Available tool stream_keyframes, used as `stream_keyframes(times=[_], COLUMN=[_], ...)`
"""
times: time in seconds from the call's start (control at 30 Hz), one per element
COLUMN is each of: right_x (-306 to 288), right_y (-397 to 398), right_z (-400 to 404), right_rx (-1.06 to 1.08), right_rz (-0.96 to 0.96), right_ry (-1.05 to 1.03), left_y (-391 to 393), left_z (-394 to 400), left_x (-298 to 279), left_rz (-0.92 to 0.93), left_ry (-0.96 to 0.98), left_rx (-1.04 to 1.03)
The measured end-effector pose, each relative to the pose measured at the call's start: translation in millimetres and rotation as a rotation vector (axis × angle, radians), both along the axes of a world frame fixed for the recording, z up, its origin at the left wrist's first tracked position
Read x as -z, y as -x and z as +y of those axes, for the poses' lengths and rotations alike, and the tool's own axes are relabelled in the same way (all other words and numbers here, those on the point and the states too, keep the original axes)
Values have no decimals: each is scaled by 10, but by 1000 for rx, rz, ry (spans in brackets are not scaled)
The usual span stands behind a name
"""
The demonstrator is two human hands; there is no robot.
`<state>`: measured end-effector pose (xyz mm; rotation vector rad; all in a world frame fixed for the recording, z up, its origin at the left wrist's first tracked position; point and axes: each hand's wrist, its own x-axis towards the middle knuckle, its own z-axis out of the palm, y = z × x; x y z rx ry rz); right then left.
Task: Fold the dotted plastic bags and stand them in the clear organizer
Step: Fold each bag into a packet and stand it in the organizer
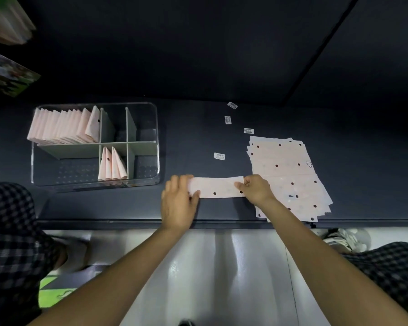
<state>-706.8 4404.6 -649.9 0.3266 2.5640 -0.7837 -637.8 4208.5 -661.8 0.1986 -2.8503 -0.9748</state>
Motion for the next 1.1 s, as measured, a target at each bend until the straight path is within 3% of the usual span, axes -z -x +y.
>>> stream_keyframes(times=[0.13,0.2,0.33,0.43,0.5,0.63,0.73,0.83,1.0,1.1], right_x=[13,23,2,-1,2,25,50,51,106,66], right_y=[-4,1,-24,-171,-286,-424,-393,-346,-393,-366], right_z=[-1,-5,-28,-166,-325,-586,-466,-214,179,277], right_rx=[-20,-23,5,167,203,245,446,431,-367,-711], right_rz=[0,3,-5,316,507,188,158,254,431,645], right_ry=[-29,-42,-37,44,235,750,845,683,40,-286], left_y=[-63,-79,-86,-74,-67,-79,-70,-70,-47,-28], left_z=[157,156,59,32,45,39,26,8,-21,-41], left_x=[74,150,188,167,157,145,153,165,199,190], left_rz=[-156,-260,-324,-327,-327,-331,-314,-305,-294,-303], left_ry=[371,516,589,613,614,609,607,597,579,554], left_rx=[440,497,565,604,602,608,611,624,645,663])
